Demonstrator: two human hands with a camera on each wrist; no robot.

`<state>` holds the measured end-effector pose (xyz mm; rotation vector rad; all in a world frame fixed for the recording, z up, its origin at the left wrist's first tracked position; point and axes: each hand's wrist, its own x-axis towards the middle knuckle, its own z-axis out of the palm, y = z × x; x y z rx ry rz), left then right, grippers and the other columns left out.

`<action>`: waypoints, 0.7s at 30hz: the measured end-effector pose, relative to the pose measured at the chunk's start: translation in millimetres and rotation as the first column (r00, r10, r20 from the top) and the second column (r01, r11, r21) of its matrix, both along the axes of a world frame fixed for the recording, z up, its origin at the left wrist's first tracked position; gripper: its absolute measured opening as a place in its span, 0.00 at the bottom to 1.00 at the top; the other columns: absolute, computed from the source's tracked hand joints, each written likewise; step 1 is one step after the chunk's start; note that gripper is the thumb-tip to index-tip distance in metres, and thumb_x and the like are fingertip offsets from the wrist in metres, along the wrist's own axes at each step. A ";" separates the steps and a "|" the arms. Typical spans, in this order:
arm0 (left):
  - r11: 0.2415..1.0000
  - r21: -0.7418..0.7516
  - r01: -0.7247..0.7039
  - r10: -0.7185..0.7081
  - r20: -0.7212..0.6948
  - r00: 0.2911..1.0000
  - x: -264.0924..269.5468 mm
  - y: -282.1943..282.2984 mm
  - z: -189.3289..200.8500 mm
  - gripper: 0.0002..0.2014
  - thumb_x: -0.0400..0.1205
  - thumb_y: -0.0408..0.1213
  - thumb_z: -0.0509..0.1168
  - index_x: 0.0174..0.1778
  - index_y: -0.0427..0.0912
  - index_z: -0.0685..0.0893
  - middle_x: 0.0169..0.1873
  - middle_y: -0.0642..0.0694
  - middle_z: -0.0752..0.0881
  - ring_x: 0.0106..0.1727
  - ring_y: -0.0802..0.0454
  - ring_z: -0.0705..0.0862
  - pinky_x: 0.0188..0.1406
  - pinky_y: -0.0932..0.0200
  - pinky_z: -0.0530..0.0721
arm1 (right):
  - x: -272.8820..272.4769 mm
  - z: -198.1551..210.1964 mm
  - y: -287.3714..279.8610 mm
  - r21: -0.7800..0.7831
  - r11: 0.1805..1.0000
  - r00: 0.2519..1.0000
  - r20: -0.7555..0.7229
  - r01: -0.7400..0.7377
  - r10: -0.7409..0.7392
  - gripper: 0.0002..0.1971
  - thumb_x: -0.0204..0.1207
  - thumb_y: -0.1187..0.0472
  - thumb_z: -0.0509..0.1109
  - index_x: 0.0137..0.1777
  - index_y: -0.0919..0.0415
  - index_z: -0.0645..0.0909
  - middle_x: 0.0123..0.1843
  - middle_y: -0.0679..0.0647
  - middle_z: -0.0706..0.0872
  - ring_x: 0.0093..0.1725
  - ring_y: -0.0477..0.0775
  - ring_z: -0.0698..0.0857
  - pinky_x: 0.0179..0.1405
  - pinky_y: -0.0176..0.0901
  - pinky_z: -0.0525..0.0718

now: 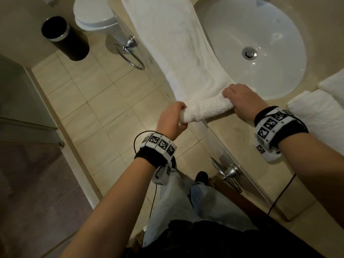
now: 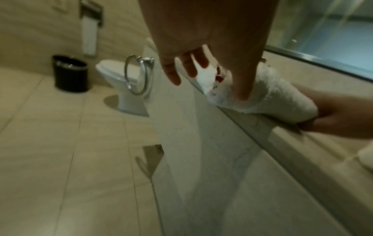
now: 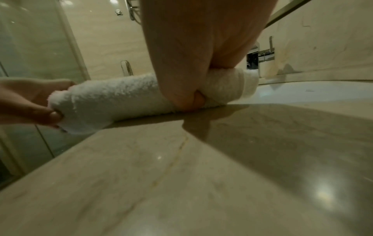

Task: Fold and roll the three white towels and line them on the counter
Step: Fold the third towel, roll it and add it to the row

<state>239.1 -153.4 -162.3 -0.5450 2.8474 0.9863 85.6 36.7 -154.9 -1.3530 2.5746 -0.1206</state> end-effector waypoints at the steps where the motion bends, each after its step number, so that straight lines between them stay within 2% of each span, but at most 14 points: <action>1: 0.994 0.049 -0.095 0.097 -0.030 0.995 5.6 0.3 -3.6 0.26 0.71 0.36 0.75 0.62 0.36 0.73 0.54 0.44 0.76 0.55 0.49 0.75 0.53 0.60 0.73 | 0.1 -1.2 -0.7 0.013 1.000 1.000 0.005 0.012 -0.012 0.23 0.58 0.84 0.66 0.55 0.71 0.77 0.51 0.69 0.79 0.49 0.70 0.77 0.48 0.59 0.75; 2: 0.970 0.116 -0.214 0.220 -0.041 0.975 11.3 0.7 -7.4 0.24 0.70 0.38 0.76 0.57 0.37 0.73 0.50 0.47 0.74 0.51 0.52 0.74 0.50 0.63 0.73 | 0.0 -1.8 -1.7 0.022 0.999 1.000 0.009 0.028 -0.028 0.23 0.58 0.84 0.66 0.55 0.70 0.76 0.52 0.68 0.79 0.49 0.69 0.76 0.49 0.58 0.75; 4: 0.866 0.271 -0.421 0.429 0.033 0.903 21.0 3.4 -11.2 0.17 0.70 0.40 0.76 0.43 0.42 0.74 0.39 0.53 0.74 0.38 0.57 0.72 0.38 0.64 0.72 | 0.2 -2.3 -4.8 0.024 0.998 0.998 0.022 0.058 -0.058 0.23 0.57 0.83 0.67 0.55 0.70 0.75 0.53 0.67 0.78 0.50 0.68 0.75 0.50 0.56 0.72; 6: 0.737 0.418 -0.531 0.535 0.117 0.836 25.5 8.2 -13.9 0.13 0.71 0.39 0.76 0.30 0.45 0.76 0.28 0.54 0.77 0.29 0.59 0.73 0.32 0.64 0.73 | 0.7 -2.6 -7.2 0.020 0.996 0.995 0.038 0.092 -0.093 0.23 0.57 0.82 0.67 0.54 0.69 0.74 0.53 0.67 0.77 0.51 0.67 0.74 0.50 0.52 0.69; 7: 0.684 0.468 -0.560 0.575 0.127 0.808 25.9 11.8 -13.6 0.12 0.71 0.37 0.76 0.27 0.47 0.78 0.25 0.54 0.79 0.28 0.59 0.74 0.32 0.64 0.75 | 0.9 -2.8 -7.7 0.012 0.994 0.993 0.043 0.112 -0.113 0.23 0.56 0.82 0.66 0.54 0.69 0.74 0.53 0.67 0.77 0.51 0.66 0.74 0.50 0.52 0.68; 10: 0.553 0.577 -0.601 0.678 0.108 0.727 24.4 23.9 -10.8 0.08 0.72 0.33 0.75 0.30 0.46 0.84 0.27 0.50 0.84 0.28 0.56 0.79 0.31 0.64 0.81 | 3.3 -6.1 -6.3 -0.015 0.988 0.987 0.040 0.156 -0.155 0.23 0.55 0.82 0.66 0.53 0.70 0.75 0.52 0.67 0.77 0.51 0.67 0.74 0.51 0.53 0.68; 12: 0.481 0.625 -0.615 0.727 0.108 0.678 22.2 31.3 -7.9 0.03 0.73 0.34 0.75 0.35 0.44 0.87 0.30 0.50 0.86 0.29 0.55 0.80 0.26 0.69 0.79 | 4.8 -9.2 -5.9 -0.029 0.986 0.986 0.032 0.166 -0.165 0.24 0.54 0.83 0.65 0.52 0.70 0.75 0.52 0.67 0.77 0.51 0.67 0.74 0.51 0.53 0.68; 13: 0.459 0.637 -0.620 0.743 0.107 0.660 20.8 34.7 -6.8 0.02 0.73 0.35 0.75 0.36 0.44 0.88 0.32 0.52 0.87 0.30 0.56 0.81 0.26 0.69 0.80 | 4.8 -10.1 -6.1 -0.033 0.985 0.985 0.031 0.171 -0.170 0.24 0.54 0.83 0.65 0.52 0.70 0.75 0.52 0.67 0.77 0.51 0.67 0.74 0.51 0.53 0.68; 15: 0.437 0.635 -0.637 0.772 0.100 0.628 18.4 40.4 -6.8 0.03 0.72 0.37 0.76 0.37 0.47 0.88 0.34 0.56 0.87 0.33 0.59 0.83 0.34 0.66 0.84 | 4.9 -11.0 -5.8 -0.037 0.983 0.984 0.032 0.179 -0.177 0.24 0.54 0.83 0.65 0.52 0.70 0.75 0.52 0.67 0.76 0.51 0.67 0.74 0.51 0.53 0.68; 16: 0.425 0.629 -0.651 0.786 0.100 0.610 17.3 42.3 -6.1 0.03 0.72 0.37 0.76 0.36 0.48 0.88 0.33 0.57 0.87 0.33 0.62 0.83 0.37 0.70 0.83 | 5.4 -11.0 -5.8 -0.037 0.983 0.983 0.031 0.180 -0.179 0.24 0.54 0.83 0.66 0.52 0.70 0.75 0.52 0.67 0.76 0.51 0.67 0.74 0.51 0.53 0.68; 18: 0.407 0.625 -0.667 0.801 0.107 0.589 14.2 45.3 -5.7 0.04 0.72 0.37 0.75 0.34 0.48 0.87 0.30 0.57 0.85 0.30 0.67 0.80 0.33 0.78 0.78 | 6.0 -11.2 -5.7 -0.040 0.982 0.983 0.025 0.184 -0.183 0.24 0.54 0.83 0.65 0.52 0.70 0.75 0.52 0.68 0.77 0.51 0.67 0.74 0.51 0.53 0.68; 21: 0.420 0.601 -0.680 0.806 0.097 0.583 10.4 47.8 -5.6 0.10 0.73 0.35 0.73 0.28 0.51 0.83 0.27 0.57 0.82 0.25 0.69 0.77 0.28 0.76 0.74 | 7.2 -11.8 -6.2 -0.041 0.981 0.982 0.020 0.191 -0.190 0.24 0.54 0.83 0.65 0.52 0.70 0.75 0.51 0.68 0.76 0.51 0.68 0.74 0.52 0.54 0.69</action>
